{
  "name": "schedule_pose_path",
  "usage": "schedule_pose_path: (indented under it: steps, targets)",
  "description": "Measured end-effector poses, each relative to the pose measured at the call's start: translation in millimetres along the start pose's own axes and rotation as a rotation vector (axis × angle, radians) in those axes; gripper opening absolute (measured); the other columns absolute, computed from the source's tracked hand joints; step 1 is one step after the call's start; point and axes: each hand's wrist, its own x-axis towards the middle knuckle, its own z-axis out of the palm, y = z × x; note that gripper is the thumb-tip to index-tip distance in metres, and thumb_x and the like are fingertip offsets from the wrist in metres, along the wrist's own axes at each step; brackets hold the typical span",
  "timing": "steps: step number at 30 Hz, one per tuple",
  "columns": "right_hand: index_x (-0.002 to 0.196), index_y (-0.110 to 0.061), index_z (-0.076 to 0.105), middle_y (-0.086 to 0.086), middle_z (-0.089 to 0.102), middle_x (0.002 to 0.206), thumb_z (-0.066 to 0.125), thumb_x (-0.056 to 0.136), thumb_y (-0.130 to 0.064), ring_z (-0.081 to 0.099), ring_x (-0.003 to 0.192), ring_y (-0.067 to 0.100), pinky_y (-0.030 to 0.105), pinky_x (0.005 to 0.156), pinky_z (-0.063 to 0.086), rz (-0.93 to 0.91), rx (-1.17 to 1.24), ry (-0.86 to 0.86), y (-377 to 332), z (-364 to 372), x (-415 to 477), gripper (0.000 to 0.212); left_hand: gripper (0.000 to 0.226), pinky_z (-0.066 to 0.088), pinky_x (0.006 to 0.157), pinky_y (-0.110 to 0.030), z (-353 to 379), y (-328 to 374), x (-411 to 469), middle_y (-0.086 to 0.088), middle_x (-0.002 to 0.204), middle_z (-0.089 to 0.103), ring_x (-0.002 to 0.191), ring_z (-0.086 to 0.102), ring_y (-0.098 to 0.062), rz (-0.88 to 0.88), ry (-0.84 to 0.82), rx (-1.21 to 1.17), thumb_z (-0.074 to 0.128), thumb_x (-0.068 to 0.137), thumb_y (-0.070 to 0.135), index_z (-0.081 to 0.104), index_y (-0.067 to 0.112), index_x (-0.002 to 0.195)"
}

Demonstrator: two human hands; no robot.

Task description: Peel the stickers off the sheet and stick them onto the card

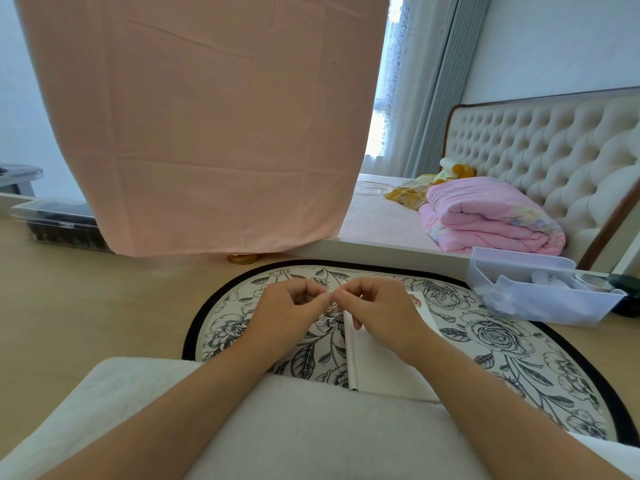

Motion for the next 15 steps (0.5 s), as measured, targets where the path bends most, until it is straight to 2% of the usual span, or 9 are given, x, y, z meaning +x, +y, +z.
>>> schedule_pose_path:
  steps: [5, 8, 11, 15]
  targets:
    - [0.074, -0.027, 0.072, -0.01, 0.069, 0.067, 0.07, 0.093, -0.026, 0.056, 0.052, 0.0, 0.012, 0.055, 0.041, -0.056, -0.135, 0.032, 3.4, 4.4, 1.5, 0.019, 0.006, 0.053, 0.065, -0.013, 1.9, -0.8, -0.3, 0.006, 0.072, 0.075, 0.064, 0.066, 0.001, -0.019, -0.009, 0.006, 0.072, 0.089, 0.016, 0.076, 0.015, 0.085]
    - [0.081, -0.022, 0.074, -0.003, 0.072, 0.078, 0.068, 0.095, -0.025, 0.057, 0.052, 0.007, 0.011, 0.05, 0.042, -0.007, -0.038, -0.027, 1.5, 2.4, 1.6, 0.016, 0.007, 0.051, 0.061, -0.011, 1.2, -1.4, 0.6, 0.003, 0.072, 0.075, 0.06, 0.064, 0.001, -0.023, 0.011, 0.029, 0.071, 0.089, 0.016, 0.075, 0.015, 0.084]
    - [0.084, -0.026, 0.076, -0.003, 0.072, 0.084, 0.067, 0.096, -0.031, 0.059, 0.059, 0.015, 0.013, 0.044, 0.037, 0.084, 0.101, -0.103, -0.7, -2.7, 1.4, 0.016, 0.008, 0.048, 0.058, -0.01, -0.2, -1.2, 1.7, 0.002, 0.072, 0.075, 0.057, 0.06, 0.002, -0.033, 0.027, 0.015, 0.07, 0.089, 0.017, 0.074, 0.015, 0.083]
    - [0.083, -0.023, 0.077, 0.007, 0.074, 0.085, 0.069, 0.094, -0.032, 0.058, 0.063, 0.017, 0.021, 0.05, 0.037, 0.1, 0.072, -0.128, 1.2, -6.7, 2.5, 0.016, 0.007, 0.05, 0.062, -0.013, -0.1, -2.7, 2.1, 0.005, 0.071, 0.074, 0.06, 0.062, 0.002, -0.029, -0.004, 0.02, 0.071, 0.089, 0.018, 0.073, 0.018, 0.083]
